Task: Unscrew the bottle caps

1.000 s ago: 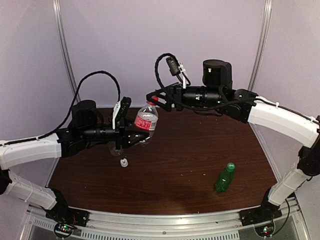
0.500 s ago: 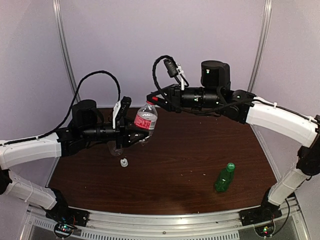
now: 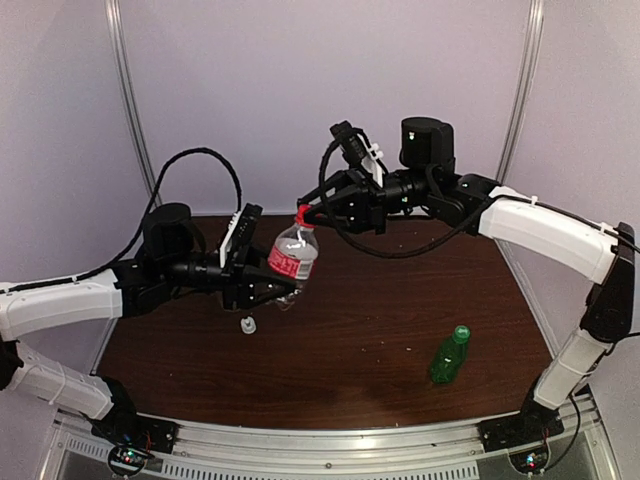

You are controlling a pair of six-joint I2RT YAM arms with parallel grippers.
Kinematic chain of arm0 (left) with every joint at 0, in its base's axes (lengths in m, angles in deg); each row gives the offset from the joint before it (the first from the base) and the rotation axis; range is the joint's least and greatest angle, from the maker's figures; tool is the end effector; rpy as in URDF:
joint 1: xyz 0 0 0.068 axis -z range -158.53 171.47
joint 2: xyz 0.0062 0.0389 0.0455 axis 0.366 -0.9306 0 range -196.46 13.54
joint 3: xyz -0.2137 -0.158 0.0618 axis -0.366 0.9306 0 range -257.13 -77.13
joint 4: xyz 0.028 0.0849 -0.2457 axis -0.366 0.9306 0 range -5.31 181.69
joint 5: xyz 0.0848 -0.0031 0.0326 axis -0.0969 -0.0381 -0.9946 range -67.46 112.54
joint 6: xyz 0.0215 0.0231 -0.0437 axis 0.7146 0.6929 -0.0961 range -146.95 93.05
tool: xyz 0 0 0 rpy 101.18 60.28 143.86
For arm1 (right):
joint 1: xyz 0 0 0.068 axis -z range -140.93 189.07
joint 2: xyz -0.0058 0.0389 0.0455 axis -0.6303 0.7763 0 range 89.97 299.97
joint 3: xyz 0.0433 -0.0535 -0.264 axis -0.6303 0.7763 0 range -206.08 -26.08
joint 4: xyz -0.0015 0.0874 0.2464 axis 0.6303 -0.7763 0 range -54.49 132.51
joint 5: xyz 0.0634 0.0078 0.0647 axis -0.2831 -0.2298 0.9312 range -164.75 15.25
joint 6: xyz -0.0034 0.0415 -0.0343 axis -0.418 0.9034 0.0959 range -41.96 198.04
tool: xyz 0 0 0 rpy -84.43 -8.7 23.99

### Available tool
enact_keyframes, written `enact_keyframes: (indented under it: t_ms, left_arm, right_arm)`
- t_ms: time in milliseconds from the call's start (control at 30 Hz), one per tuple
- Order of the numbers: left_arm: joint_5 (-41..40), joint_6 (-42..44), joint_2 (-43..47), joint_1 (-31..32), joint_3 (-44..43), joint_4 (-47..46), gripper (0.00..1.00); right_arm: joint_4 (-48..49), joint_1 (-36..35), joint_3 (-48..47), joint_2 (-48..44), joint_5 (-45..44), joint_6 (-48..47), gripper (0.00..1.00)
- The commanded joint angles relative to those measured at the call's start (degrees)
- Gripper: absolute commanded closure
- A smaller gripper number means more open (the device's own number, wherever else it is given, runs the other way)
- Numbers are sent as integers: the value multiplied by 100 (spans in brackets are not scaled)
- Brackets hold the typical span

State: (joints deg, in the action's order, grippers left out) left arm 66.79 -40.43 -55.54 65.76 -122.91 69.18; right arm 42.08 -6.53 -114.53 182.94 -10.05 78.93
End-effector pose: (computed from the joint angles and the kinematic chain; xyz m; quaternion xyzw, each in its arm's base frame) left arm 0.1780 -0.2084 0.3049 0.4242 0.6071 -0.5427 0.3962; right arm 0.2370 0.2879 0.4100 -0.5713 0.4382 0.5877 0.3691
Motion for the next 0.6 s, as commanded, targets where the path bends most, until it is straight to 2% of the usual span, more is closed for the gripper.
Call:
enact_keyframes:
  t_ms: [0,200,367,567]
  left_arm:
    - [771,-229,107,-18,-5,-965,82]
    - [640,-172,103,-19,12,-938,82]
    - [377,-97,96,-23,-16,-798,83]
    - [-229,64,46,-27,-116,-456,83]
  right_arm:
    - [-481,109,-330,254,1576,-721,70]
    - [-399,146,-148,82,1169,-642,52]
    - [143,135,264,-329,265,-107,35]
    - [181,22,394,-639,-959,614,27]
